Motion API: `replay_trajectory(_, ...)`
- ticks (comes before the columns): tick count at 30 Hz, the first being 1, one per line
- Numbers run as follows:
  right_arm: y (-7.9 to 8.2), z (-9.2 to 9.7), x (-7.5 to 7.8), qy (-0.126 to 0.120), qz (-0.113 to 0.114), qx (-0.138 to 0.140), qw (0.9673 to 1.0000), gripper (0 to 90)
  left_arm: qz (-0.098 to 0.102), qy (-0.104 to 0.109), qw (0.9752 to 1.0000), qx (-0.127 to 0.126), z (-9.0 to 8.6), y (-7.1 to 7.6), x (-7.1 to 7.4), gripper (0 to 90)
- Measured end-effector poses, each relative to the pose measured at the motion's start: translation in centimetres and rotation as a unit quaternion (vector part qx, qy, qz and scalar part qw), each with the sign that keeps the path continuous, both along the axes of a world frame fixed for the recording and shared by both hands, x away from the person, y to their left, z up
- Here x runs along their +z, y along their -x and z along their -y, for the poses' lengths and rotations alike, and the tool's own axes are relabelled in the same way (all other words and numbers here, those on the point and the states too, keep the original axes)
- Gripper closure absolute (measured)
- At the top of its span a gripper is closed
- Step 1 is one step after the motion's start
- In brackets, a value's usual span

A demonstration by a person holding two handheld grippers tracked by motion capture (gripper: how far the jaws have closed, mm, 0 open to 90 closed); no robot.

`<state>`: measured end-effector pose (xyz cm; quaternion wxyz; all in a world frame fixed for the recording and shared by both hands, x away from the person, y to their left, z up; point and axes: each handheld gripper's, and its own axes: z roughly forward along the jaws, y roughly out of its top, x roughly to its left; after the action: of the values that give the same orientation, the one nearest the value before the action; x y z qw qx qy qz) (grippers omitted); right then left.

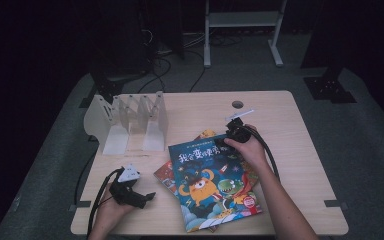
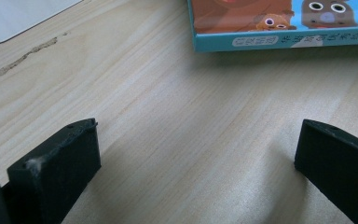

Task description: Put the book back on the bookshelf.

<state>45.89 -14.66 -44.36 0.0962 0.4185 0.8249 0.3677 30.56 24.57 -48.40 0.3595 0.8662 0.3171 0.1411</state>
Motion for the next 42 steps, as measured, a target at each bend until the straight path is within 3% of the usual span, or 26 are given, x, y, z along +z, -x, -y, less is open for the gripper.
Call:
replay_trajectory(22, 0.7, -5.2, 0.6, 0.031, 0.019, 0.054, 0.9979, 30.8, 0.000, 0.000, 1.0000, 0.000, 0.0, 0.0, 0.0, 0.0)
replay_trajectory(30, 1.3, -7.7, 0.7, 0.039, 0.033, 0.083, 0.9953, 31.9, 0.000, 0.001, 1.0000, 0.001, 0.0, 0.0, 0.0, 0.0)
replay_trajectory(34, 1.7, -8.9, 1.0, 0.045, 0.033, 0.109, 0.9924, 35.1, 0.000, 0.001, 1.0000, 0.001, 0.0, 0.0, 0.0, 0.0)
replay_trajectory(42, 1.9, -8.8, 1.1, 0.054, 0.034, 0.104, 0.9926, 33.6, 0.002, 0.002, 1.0000, -0.001, 0.0, 0.0, 0.0, 0.0)
